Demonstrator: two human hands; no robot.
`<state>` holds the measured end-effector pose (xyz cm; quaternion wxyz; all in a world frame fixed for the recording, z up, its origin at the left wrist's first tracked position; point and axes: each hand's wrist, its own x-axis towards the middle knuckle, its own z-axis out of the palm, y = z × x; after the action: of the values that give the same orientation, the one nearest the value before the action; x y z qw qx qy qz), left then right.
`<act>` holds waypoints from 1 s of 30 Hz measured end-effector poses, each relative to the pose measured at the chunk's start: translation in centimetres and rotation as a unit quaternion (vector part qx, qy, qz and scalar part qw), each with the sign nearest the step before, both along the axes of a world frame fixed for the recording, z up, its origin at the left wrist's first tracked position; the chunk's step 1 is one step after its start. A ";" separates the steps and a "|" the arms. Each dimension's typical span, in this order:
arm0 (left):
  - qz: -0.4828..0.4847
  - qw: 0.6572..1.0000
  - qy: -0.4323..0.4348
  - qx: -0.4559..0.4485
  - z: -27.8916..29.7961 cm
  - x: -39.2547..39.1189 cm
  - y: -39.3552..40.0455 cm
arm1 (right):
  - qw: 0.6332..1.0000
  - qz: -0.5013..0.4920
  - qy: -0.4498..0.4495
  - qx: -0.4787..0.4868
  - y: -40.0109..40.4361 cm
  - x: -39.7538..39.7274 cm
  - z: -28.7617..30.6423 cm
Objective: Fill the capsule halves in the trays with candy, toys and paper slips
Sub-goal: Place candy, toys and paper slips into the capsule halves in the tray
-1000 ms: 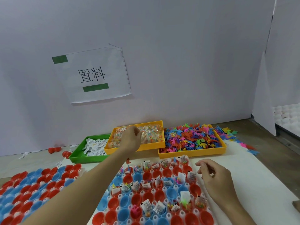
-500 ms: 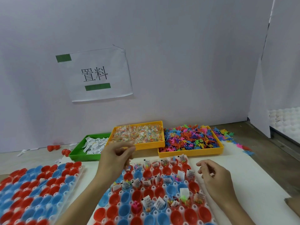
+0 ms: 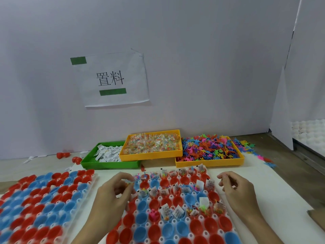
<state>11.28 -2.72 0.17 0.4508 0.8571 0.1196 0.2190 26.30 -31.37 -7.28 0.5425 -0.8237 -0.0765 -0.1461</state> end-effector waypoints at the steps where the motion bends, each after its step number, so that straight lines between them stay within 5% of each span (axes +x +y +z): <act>1: -0.011 1.000 -0.001 0.006 -0.1 -0.2 -0.1 | 1.000 0.000 -0.003 -0.001 -0.1 0.0 0.0; 17: -0.188 0.972 0.094 0.108 0.0 -0.7 -2.4 | 0.999 0.006 -0.039 -0.038 -0.2 0.3 -0.3; 30: -0.201 0.948 0.168 0.178 0.1 0.1 -2.0 | 0.990 0.035 -0.099 -0.098 -0.2 0.5 -0.2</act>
<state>11.33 -4.69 0.29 0.2986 0.9541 -0.0225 -0.0059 26.81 -31.53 -7.45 0.4535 -0.8512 -0.1723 -0.2002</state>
